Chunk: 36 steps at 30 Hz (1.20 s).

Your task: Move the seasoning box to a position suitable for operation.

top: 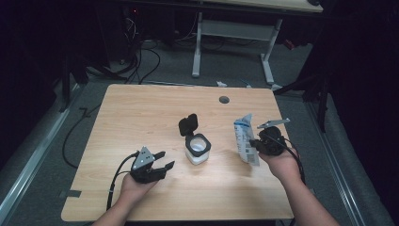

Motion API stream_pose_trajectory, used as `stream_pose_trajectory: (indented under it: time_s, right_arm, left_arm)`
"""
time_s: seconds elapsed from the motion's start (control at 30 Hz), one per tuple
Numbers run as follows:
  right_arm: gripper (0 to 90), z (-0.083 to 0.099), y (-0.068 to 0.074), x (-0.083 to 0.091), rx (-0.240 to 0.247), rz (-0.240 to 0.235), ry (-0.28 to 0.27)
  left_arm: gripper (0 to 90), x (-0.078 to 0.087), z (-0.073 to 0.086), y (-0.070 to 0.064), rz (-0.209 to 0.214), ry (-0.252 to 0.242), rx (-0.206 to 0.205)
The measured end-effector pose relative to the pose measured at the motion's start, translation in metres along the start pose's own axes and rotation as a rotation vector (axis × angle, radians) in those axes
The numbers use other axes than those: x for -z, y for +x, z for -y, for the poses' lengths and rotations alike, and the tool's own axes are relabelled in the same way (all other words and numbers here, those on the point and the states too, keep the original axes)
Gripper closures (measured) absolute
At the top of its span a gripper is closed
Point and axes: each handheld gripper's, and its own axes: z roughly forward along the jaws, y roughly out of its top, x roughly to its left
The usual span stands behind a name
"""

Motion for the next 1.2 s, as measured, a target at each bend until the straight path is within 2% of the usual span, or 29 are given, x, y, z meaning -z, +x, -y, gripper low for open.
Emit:
stream_pose_trajectory:
  time_s: [0.13, 0.5, 0.63, 0.8, 1.03, 1.2]
  right_arm:
    - [89.6, 0.006, 0.000, 0.000, -0.009, -0.001, -0.027]
    - [89.7, 0.024, 0.001, 0.002, -0.027, 0.019, -0.163]
    - [89.7, 0.030, 0.005, 0.003, -0.007, 0.041, -0.217]
    - [89.7, 0.038, 0.003, -0.001, -0.032, 0.028, -0.272]
    - [89.8, 0.051, 0.003, -0.010, -0.055, 0.029, -0.347]
    - [89.7, 0.057, 0.004, -0.013, -0.072, 0.025, -0.418]
  left_arm:
    - [44.0, 0.000, 0.000, 0.001, -0.005, 0.001, 0.001]
    - [43.9, 0.004, 0.001, 0.009, -0.036, -0.002, 0.020]
    - [43.9, 0.006, 0.002, 0.013, -0.049, -0.002, 0.028]
    - [43.9, 0.011, 0.003, 0.017, -0.072, 0.004, 0.015]
    - [43.9, 0.020, 0.008, 0.027, -0.097, 0.002, 0.043]
    - [43.9, 0.030, 0.012, 0.029, -0.126, -0.003, 0.036]
